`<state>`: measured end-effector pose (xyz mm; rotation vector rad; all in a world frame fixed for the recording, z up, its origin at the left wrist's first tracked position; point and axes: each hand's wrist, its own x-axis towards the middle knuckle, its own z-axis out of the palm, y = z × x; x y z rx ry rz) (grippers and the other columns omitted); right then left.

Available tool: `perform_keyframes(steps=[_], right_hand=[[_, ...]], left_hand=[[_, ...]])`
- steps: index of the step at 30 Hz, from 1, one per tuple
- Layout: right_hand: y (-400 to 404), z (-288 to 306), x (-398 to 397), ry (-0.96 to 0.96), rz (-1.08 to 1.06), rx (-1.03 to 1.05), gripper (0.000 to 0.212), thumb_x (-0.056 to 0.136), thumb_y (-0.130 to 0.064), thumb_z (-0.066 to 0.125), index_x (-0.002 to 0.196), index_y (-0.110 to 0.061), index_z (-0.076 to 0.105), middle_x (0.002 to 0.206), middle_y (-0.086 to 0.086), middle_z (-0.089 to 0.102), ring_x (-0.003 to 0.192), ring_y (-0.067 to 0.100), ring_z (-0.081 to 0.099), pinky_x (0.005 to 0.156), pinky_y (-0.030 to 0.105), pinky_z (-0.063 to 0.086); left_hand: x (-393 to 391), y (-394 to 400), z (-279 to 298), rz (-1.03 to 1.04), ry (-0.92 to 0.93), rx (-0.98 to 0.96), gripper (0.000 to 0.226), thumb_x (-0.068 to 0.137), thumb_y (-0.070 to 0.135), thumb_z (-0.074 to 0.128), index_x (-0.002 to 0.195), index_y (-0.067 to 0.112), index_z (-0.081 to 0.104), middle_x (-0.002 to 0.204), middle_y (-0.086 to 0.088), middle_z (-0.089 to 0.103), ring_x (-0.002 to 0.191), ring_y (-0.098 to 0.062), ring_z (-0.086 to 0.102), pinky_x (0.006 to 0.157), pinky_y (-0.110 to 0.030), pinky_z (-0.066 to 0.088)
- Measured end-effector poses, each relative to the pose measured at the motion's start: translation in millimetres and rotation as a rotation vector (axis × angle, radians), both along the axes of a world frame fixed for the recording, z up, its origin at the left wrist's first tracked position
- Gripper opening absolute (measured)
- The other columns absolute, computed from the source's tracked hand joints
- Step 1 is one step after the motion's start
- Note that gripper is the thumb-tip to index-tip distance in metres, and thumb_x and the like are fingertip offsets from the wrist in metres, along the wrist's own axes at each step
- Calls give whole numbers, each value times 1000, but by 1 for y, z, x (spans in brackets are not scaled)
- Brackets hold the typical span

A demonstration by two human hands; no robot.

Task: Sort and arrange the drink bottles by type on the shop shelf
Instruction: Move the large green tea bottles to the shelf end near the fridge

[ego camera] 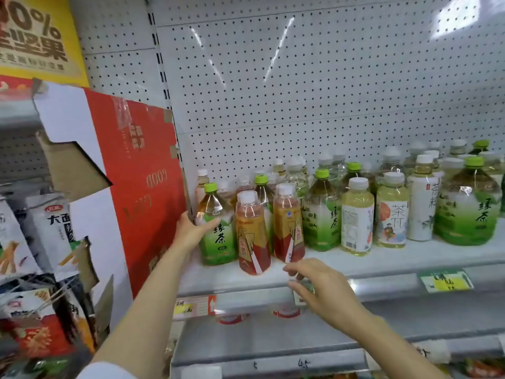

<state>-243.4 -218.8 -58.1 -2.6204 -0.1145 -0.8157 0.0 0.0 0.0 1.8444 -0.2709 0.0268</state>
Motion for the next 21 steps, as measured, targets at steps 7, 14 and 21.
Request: perform_keyframes(steps=[7,14,21], right_hand=[[-28,25,35,-67,134,-63,27,92,-37,60,117,-28,66,102,-16,66,88,-2,56,77,17,50],[-38,122,91,-285,85,-9,30,88,-30,62,116,-20,68,101,-12,67,85,1,57,80,24,53],[-42,194,185,378,-121,5,56,85,-27,74,135,-8,55,132,8,61,118,24,59,102,37,47]], left_hand=[[0,-20,-16,67,19,-285,104,32,45,99,124,25,55,111,-1,72,96,-24,73,87,-49,58],[2,-13,-6,172,-104,-539,76,37,50,94,106,37,64,111,0,74,100,-28,72,88,-55,57],[12,5,26,138,-250,-544,91,38,44,92,121,21,62,114,-8,73,104,-34,70,91,-55,56]])
